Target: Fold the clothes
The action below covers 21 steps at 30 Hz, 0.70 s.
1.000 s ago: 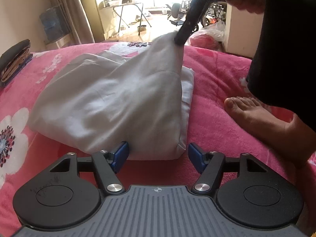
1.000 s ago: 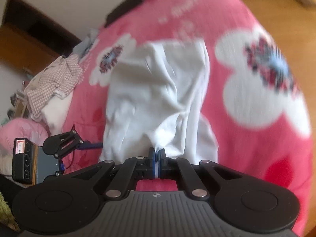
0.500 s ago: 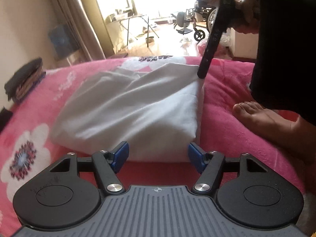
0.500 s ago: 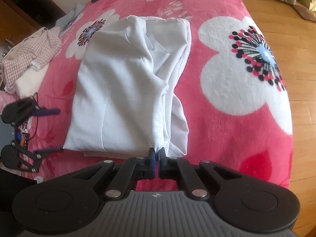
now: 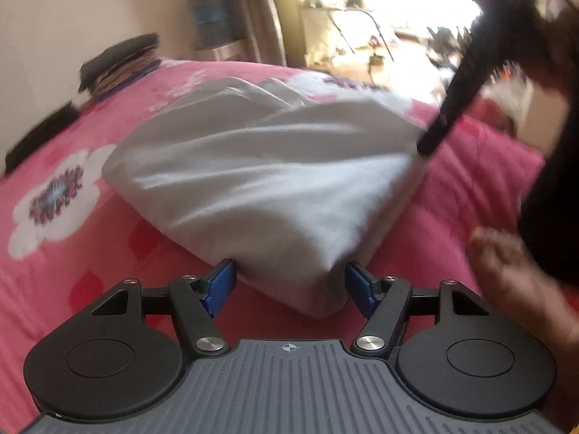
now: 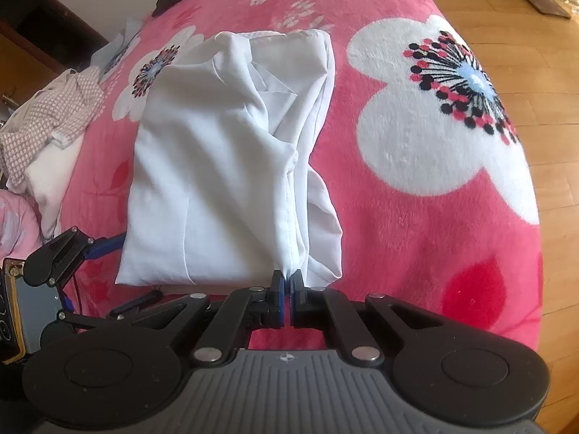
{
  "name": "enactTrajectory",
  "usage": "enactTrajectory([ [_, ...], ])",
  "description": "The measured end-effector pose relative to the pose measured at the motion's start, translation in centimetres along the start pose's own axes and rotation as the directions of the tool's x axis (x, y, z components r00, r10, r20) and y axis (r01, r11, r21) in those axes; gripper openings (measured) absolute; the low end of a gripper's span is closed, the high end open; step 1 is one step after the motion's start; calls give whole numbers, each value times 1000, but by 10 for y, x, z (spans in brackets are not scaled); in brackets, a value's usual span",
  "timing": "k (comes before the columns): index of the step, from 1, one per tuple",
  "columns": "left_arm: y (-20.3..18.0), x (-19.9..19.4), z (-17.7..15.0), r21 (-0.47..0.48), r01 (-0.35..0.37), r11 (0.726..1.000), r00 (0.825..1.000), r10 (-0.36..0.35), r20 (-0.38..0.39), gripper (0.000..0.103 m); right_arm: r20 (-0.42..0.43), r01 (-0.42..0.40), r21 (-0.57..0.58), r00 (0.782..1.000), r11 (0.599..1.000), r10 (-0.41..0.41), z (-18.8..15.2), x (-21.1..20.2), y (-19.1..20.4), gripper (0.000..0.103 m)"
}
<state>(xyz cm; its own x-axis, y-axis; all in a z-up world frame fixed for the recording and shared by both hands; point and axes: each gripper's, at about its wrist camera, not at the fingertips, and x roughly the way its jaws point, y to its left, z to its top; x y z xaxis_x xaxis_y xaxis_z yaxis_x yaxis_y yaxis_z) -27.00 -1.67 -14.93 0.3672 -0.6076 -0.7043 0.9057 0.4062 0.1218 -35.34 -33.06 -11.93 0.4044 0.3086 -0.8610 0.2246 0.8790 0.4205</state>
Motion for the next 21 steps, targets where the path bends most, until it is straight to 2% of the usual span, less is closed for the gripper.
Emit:
enactTrajectory([
  [1, 2, 0, 2, -23, -1, 1000, 1000, 1, 7, 67, -1, 0, 0, 1000, 1000, 0, 0, 0, 0, 2],
  [7, 1, 13, 0, -48, -149, 988, 989, 148, -28, 67, 3, 1, 8, 1000, 1000, -1, -3, 3, -1, 2],
  [10, 2, 7, -6, -46, -182, 982, 983, 179, -51, 67, 6, -2, 6, 1000, 1000, 2, -3, 5, 0, 2],
  [19, 0, 3, -14, -7, -169, 986, 979, 167, -118, 67, 4, 8, -34, 1000, 999, -8, -4, 5, 7, 2],
  [21, 4, 3, -15, -33, -151, 988, 980, 146, -134, 67, 2, 14, -33, 1000, 999, -14, -5, 6, 5, 2],
])
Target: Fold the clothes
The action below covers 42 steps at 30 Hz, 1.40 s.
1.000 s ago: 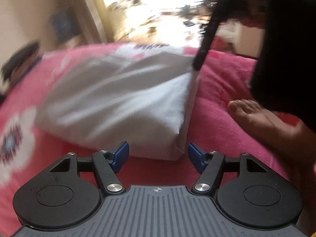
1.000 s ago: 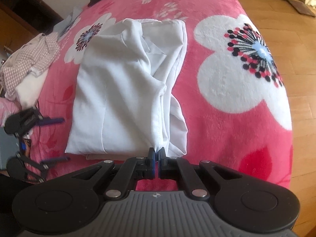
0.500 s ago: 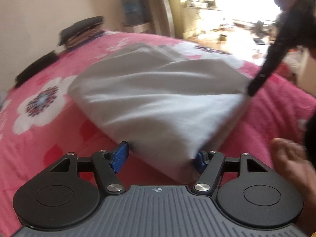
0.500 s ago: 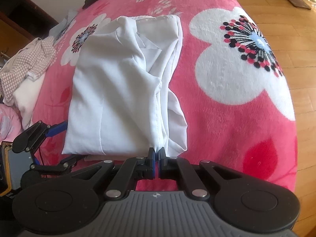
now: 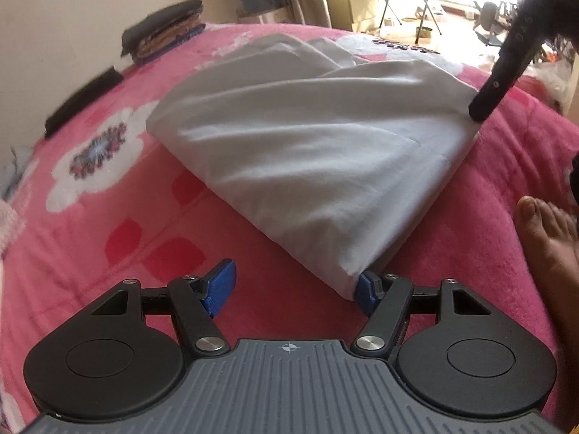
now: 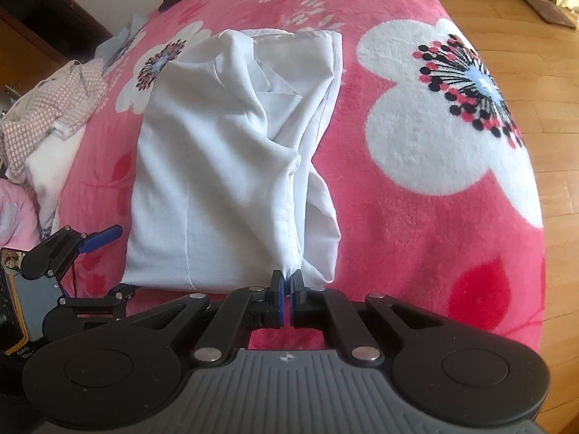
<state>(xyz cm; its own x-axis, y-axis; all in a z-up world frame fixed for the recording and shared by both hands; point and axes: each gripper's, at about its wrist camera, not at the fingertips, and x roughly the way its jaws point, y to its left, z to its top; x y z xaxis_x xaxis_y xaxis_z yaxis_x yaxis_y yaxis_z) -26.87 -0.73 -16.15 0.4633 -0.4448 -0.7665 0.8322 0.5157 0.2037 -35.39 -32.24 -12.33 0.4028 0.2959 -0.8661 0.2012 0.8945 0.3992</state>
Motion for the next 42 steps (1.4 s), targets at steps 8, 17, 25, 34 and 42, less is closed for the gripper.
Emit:
enactTrajectory([
  [8, 58, -13, -5, -168, 251, 953, 966, -259, -27, 75, -7, 5, -5, 1000, 1000, -5, -1, 4, 2, 2],
  [17, 89, -26, 0, -291, 357, 888, 934, -348, 86, 75, -5, 22, -10, 1000, 1000, -22, -3, 3, 5, 2],
  [25, 63, 9, 13, -247, 353, 903, 933, -359, 22, 74, -1, 54, -23, 999, 998, -54, -2, 4, 6, 3],
  [34, 59, 19, 9, -225, 319, 921, 943, -332, -18, 74, 15, 109, -80, 994, 991, -108, 21, -27, 4, 24],
  [42, 54, 22, 10, -203, 302, 931, 949, -314, -31, 75, 198, -82, -96, 975, 992, 99, 102, -19, 18, 32],
])
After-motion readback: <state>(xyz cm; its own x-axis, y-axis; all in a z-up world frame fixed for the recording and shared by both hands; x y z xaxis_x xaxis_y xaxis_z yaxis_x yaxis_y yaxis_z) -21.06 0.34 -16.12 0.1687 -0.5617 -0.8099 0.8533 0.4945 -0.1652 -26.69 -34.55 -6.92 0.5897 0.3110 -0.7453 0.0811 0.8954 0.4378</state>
